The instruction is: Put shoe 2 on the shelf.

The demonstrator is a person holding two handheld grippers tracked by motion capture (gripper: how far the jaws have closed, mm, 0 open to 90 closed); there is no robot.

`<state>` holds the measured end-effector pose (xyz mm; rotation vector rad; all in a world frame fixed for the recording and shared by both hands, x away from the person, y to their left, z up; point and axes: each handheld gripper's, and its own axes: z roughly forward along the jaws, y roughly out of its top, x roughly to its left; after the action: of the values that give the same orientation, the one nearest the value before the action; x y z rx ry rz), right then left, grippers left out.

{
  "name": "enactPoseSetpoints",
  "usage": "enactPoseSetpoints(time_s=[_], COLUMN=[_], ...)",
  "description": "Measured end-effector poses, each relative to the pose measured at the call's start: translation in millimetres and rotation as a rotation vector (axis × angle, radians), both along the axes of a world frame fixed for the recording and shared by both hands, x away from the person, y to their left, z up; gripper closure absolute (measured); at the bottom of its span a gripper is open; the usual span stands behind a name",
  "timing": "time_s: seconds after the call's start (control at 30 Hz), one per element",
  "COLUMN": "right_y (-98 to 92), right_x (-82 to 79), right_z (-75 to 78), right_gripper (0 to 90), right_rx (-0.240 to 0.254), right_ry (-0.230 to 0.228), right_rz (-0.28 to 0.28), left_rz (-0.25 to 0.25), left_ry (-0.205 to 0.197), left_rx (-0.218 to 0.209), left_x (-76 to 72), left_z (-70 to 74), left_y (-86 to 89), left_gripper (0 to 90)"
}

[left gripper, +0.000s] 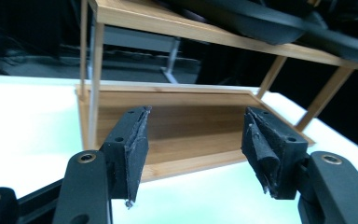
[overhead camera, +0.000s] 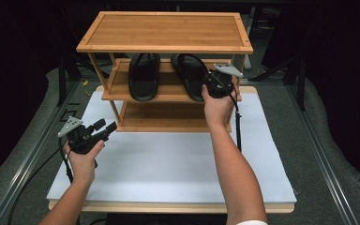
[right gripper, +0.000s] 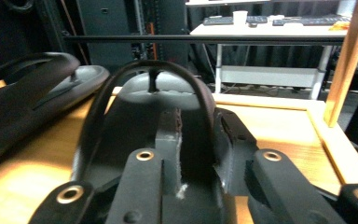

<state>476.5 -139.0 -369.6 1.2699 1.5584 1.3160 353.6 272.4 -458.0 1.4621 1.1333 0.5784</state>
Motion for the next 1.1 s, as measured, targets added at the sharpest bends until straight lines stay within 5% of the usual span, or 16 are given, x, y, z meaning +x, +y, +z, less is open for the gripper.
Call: enactPoseSetpoints(time_s=[0.3,0.53,0.8,1.1], right_y=[-0.6,-10.1,-19.3,-25.8], right_x=[-22.2,-32.8,-42.5,-43.8], right_z=[-0.5,0.3,0.2,-9.6], right_gripper=[63.0,58.5,54.3,49.2], right_rx=[-0.038,-0.028,-0.018,-0.016], right_ry=[-0.018,-0.005,-0.01,0.028], right_rz=[0.033,0.066,0.069,0.056], left_rz=[-0.04,-0.031,0.013,0.029], left_ry=[-0.03,-0.074,-0.057,0.002], left_rx=[0.035,0.049,0.051,0.071], left_x=[17.4,45.1,74.9,98.5], left_z=[13.0,44.4,70.3,70.0], left_y=[-22.9,-36.0,-51.7,-64.8], left_gripper=[41.7,39.8,32.2,29.9])
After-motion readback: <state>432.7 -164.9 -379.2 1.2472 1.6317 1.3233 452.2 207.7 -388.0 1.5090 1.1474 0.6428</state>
